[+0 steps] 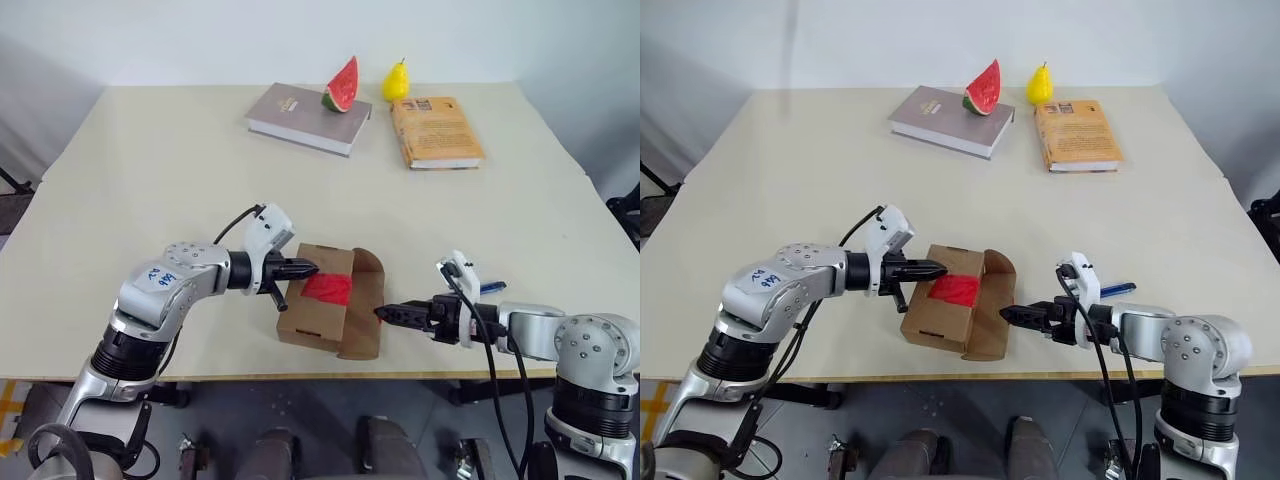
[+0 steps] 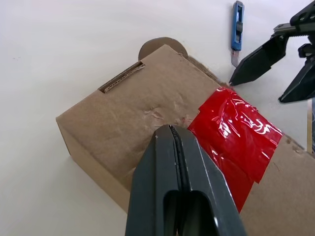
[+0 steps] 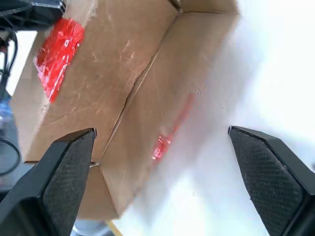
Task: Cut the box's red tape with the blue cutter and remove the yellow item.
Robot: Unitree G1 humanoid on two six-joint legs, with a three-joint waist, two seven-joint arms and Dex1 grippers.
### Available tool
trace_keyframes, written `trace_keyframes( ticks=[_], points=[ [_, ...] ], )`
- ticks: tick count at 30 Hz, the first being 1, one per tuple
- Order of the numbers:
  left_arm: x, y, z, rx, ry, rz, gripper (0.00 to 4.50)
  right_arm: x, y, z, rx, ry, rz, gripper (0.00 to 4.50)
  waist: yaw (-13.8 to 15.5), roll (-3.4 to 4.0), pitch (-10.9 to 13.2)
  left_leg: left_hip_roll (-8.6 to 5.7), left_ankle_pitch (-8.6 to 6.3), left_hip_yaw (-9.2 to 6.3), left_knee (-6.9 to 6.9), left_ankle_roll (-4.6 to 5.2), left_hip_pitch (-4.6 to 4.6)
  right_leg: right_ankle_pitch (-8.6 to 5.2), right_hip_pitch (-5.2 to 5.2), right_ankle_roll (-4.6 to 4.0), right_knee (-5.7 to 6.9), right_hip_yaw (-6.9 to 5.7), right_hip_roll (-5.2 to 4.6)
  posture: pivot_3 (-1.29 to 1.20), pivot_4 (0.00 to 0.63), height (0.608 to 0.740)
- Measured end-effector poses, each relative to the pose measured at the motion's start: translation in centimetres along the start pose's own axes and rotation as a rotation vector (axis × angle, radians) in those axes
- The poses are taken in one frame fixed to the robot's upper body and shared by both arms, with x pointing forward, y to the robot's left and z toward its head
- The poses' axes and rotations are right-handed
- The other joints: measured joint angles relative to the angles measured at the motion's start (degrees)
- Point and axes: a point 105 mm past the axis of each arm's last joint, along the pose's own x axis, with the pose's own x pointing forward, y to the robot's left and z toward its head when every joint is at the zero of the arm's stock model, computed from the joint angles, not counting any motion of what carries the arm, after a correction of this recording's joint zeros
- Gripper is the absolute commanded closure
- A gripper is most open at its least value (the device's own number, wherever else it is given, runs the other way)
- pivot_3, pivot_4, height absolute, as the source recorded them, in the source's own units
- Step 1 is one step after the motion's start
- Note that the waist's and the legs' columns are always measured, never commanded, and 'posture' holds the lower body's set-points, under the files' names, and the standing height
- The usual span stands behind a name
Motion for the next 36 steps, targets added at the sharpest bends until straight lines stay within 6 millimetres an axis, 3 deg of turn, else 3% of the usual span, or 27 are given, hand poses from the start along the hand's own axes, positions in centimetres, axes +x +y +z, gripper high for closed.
trace_keyframes(
  ticks=[11, 26, 29, 36],
  points=[
    [-1.1, 0.8, -0.3, 0.05, 0.128, -0.059, 4.5, 2.8, 0.9, 0.5, 0.042, 0.004, 0.045, 0.02, -1.7, -0.26, -0.2, 0.27, 0.02, 0.26, -0.57, -0.11, 0.74, -0.06, 0.31, -0.19, -0.04, 0.24, 0.07, 0.0, 0.15, 0.74],
    [-0.6, 1.7, -0.1, 0.069, 0.14, -0.081, 4.5, 6.5, 2.2, 1.4, 0.007, 0.03, 0.059, 0.02, -1.8, -0.33, -0.6, 0.37, 0.02, 0.25, -0.61, -0.18, 0.97, -0.07, 0.49, -0.26, -0.04, 0.27, 0.1, 0.0, 0.15, 0.74],
    [-0.6, 1.8, -0.1, 0.074, 0.142, -0.074, 4.5, 6.7, 2.0, 1.5, 0.004, 0.039, 0.049, 0.56, -1.8, -0.31, -0.6, 0.39, 0.01, 0.25, -0.62, -0.19, 1.02, -0.1, 0.55, -0.31, -0.04, 0.27, 0.1, 0.0, 0.15, 0.74],
    [-0.5, 1.7, 0.0, 0.077, 0.138, -0.077, 4.5, 6.8, 1.2, 1.4, 0.007, 0.065, 0.0, 2.9, -1.6, -0.29, -0.7, 0.39, 0.01, 0.15, -0.71, -0.2, 0.99, -0.12, 0.54, -0.34, -0.09, 0.23, 0.09, 0.0, 0.15, 0.74]
  ],
)
